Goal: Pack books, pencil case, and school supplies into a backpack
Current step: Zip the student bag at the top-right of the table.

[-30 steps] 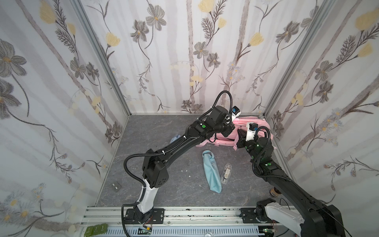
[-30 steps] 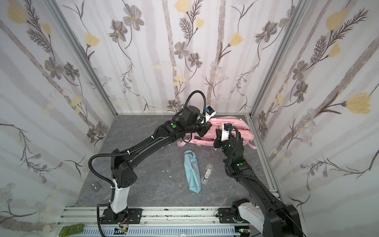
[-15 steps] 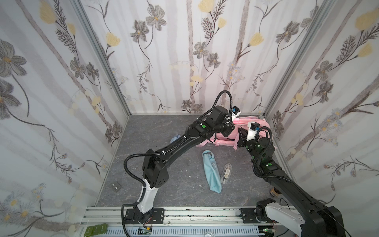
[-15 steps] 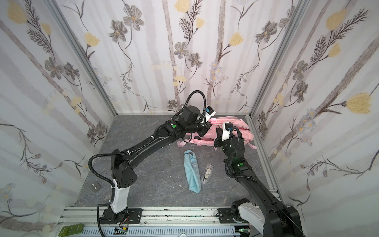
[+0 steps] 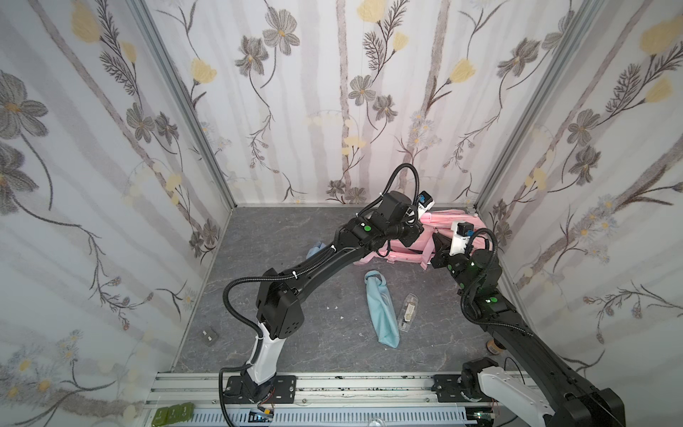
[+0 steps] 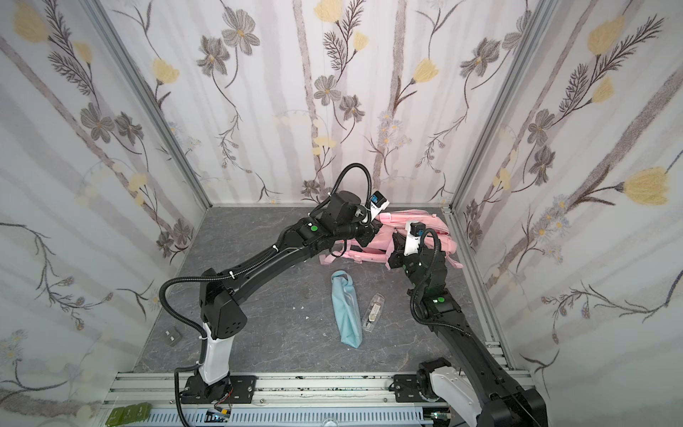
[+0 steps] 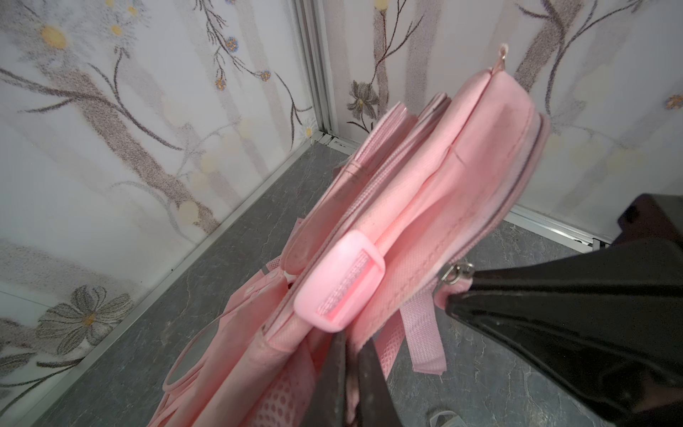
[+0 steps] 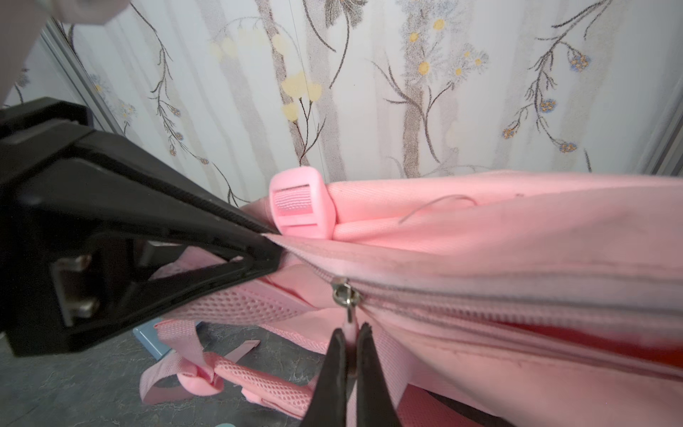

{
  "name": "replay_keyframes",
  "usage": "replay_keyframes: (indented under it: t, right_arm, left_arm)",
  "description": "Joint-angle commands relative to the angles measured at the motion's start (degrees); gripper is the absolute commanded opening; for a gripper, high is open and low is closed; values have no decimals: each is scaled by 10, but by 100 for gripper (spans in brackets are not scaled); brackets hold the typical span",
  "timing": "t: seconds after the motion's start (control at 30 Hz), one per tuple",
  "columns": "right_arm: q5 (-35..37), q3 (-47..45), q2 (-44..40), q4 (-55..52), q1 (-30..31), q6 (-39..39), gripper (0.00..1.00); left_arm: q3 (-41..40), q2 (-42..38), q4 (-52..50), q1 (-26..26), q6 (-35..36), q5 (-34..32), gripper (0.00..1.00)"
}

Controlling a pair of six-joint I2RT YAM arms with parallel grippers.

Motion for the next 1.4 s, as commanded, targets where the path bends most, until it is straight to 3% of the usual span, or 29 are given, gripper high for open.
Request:
replay_keyframes:
  t: [0.0,0.13,0.3,0.57,0.6,0.7,0.73,0.83,1.0,1.2,1.37]
  right_arm:
    - [-32,2,-14,-63,-27,20,0]
    - [-71,11,-30,-117,-74,37,0]
    - [-93,40,-32,-173,-86,47,0]
    - [-319,72,-21,-138,-88,135,0]
    - [-338,72,-21,-127,-88,151,0]
    - [-361,96,-17,-116,-88,186,0]
    - [-366,100,-15,-117,-87,195,0]
    - [-384,113,-3,-123,-88,219,0]
    - [-410,122,13,-148,-87,229,0]
    - [-424,118,18,-175,-87,232,0]
    - [-429,125,18,-196,-87,227,0]
  left_arm:
    - [-9,-21,95,13,9,-47,0]
    - [-22,-32,116,30,15,-54,0]
    - [-28,-36,143,49,23,-63,0]
    - [-38,-32,161,60,71,-30,0]
    - [-41,-33,160,61,75,-27,8]
    - [-55,-43,156,60,88,-5,49]
    - [-61,-49,153,59,95,8,54]
    - [-73,-71,121,51,138,57,55]
    - [-65,-82,-20,16,280,120,56]
    - [-6,-37,-163,-10,361,97,55]
    - [-1,-30,-165,-12,369,79,52]
